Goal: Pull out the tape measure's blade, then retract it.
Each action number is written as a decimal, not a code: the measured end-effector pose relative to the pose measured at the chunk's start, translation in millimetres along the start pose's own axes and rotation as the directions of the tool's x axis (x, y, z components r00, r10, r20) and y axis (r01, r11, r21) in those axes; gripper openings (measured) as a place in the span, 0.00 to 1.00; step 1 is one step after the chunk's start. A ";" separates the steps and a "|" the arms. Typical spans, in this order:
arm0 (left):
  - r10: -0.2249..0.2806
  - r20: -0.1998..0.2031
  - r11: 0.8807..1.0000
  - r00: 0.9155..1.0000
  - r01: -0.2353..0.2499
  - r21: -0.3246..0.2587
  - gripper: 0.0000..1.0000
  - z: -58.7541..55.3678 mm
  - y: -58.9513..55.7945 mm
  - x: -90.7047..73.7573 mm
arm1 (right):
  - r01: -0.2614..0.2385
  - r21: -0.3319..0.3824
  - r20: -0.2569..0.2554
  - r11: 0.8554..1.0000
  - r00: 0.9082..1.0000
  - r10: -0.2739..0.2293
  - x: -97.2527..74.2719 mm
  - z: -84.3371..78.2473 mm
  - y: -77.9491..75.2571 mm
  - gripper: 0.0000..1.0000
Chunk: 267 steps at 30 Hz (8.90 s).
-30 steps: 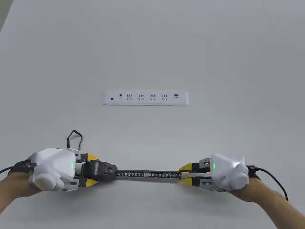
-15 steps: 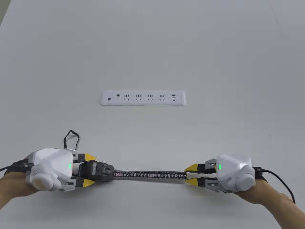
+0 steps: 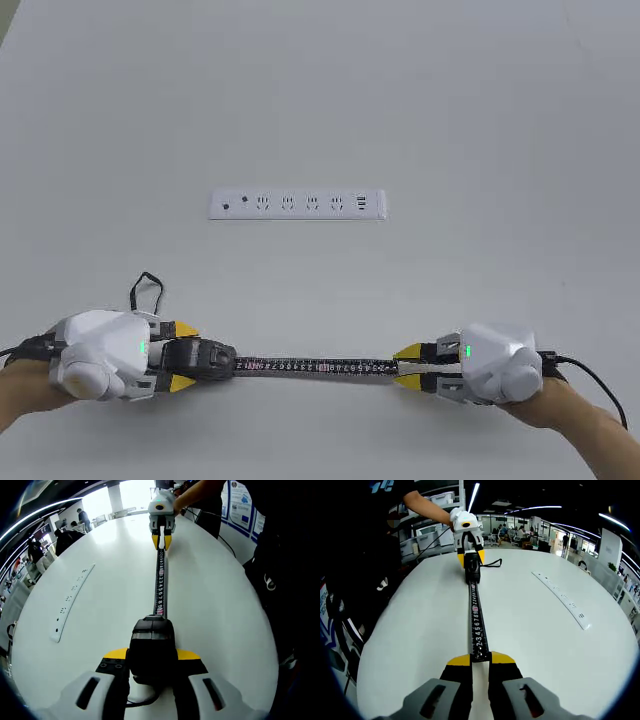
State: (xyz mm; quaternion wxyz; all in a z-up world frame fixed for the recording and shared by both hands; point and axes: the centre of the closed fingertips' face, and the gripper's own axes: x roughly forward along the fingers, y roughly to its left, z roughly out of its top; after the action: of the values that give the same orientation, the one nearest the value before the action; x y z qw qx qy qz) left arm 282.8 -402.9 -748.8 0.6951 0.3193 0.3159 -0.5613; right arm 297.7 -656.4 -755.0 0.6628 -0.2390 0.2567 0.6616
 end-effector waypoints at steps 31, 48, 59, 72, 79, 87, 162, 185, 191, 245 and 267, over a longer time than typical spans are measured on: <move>-0.004 -0.001 1.000 1.000 0.004 -0.007 0.29 12.0 -2.0 -1.8 | 0.017 -0.029 -0.034 0.999 0.999 -0.018 3.6 -20.3 -2.7 0.11; 0.002 0.005 1.000 1.000 -0.002 -0.022 0.30 13.2 -1.0 -2.1 | 0.041 -0.038 -0.040 0.998 0.998 -0.043 4.6 -23.2 -9.2 0.12; 0.006 -0.024 1.000 1.000 -0.006 0.000 0.34 4.7 -1.5 4.7 | 0.060 -0.014 -0.053 0.998 0.997 -0.061 4.7 -25.5 -5.7 0.19; 0.041 0.017 0.996 0.999 -0.040 -0.082 0.44 1.3 1.9 -1.6 | 0.137 0.073 -0.050 0.988 0.990 -0.134 0.5 -17.4 -2.8 0.36; 0.103 0.044 0.980 0.994 -0.094 -0.173 0.56 1.2 -0.7 -13.5 | 0.207 0.154 -0.042 0.966 0.978 -0.203 -3.5 -7.9 3.8 0.44; 0.169 0.079 0.954 0.982 -0.143 -0.265 0.65 0.2 -12.9 -24.9 | 0.293 0.249 -0.031 0.923 0.955 -0.295 -10.9 -2.9 11.7 0.52; 0.497 0.124 0.741 0.859 -0.346 -0.575 0.99 1.6 -80.5 -83.9 | 0.499 0.470 -0.034 0.728 0.835 -0.550 -50.4 20.6 91.0 0.89; 0.493 0.114 0.778 0.863 -0.378 -0.502 0.85 9.4 -55.3 -63.2 | 0.473 0.408 -0.022 0.781 0.860 -0.510 -48.5 16.1 77.8 0.80; 0.542 0.073 0.727 0.837 -0.424 -0.541 0.85 11.5 -47.5 -50.7 | 0.462 0.394 -0.015 0.795 0.868 -0.497 -44.1 13.3 71.0 0.78; 0.832 -0.169 0.226 0.528 -0.602 -0.765 0.77 16.9 -7.9 -28.0 | 0.172 0.073 -0.007 0.982 0.985 -0.172 -15.8 -12.6 -1.7 0.33; 0.840 -0.172 0.184 0.514 -0.568 -0.802 0.78 16.6 5.9 -17.9 | 0.046 0.054 -0.010 0.997 0.999 -0.046 3.8 -21.5 -6.6 0.21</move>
State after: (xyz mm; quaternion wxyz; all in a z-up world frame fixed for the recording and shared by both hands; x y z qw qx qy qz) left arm 286.9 -404.9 -724.2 0.9744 -0.0022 0.2245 -0.0103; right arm 303.8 -667.7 -773.9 0.6829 -0.2296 0.2718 0.6380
